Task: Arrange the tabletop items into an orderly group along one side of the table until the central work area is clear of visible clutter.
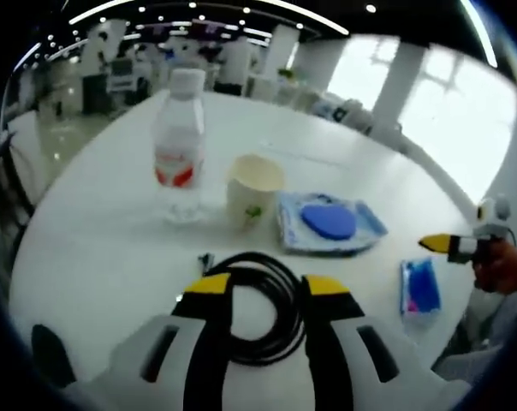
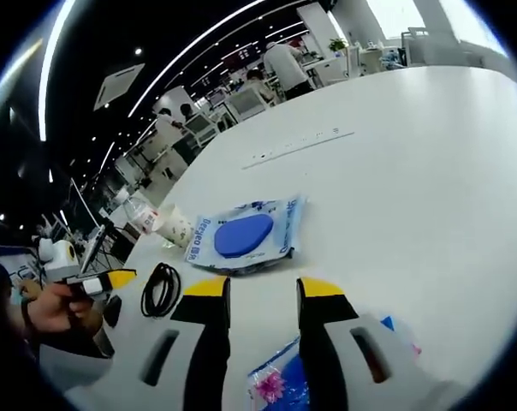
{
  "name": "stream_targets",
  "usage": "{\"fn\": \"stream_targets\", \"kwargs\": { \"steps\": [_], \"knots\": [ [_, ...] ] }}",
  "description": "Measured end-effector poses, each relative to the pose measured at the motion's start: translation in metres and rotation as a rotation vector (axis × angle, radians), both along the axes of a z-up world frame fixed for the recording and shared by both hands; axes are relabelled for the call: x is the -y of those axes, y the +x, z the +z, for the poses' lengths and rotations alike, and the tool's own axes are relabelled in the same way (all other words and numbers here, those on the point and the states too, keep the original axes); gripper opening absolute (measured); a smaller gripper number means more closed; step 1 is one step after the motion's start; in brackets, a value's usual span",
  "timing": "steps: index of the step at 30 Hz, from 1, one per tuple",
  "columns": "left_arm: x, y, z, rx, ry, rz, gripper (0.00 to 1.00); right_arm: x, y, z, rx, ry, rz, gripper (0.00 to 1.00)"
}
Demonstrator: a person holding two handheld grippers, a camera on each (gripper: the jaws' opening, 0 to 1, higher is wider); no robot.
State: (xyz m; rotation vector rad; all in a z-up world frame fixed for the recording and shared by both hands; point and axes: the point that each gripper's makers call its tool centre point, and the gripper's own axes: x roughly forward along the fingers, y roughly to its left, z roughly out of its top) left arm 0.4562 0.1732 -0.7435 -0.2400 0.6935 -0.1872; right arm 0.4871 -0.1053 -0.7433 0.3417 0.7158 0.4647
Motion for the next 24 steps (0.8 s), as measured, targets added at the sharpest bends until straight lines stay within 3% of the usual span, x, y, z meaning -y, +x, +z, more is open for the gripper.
{"fn": "stream_targets", "kwargs": {
  "steps": [11,16,24],
  "knots": [
    [0.002,0.000,0.001,0.003,-0.008,0.003,0.29,-0.003,0.003,-0.001,-0.007,-0.001,-0.002,0.30],
    [0.008,-0.001,0.012,0.022,-0.037,-0.001,0.29,-0.003,0.018,0.001,0.001,-0.009,0.005,0.30],
    [0.021,-0.022,0.009,0.019,0.013,-0.100,0.32,-0.008,0.051,0.002,0.009,-0.039,0.010,0.29]
  ]
}}
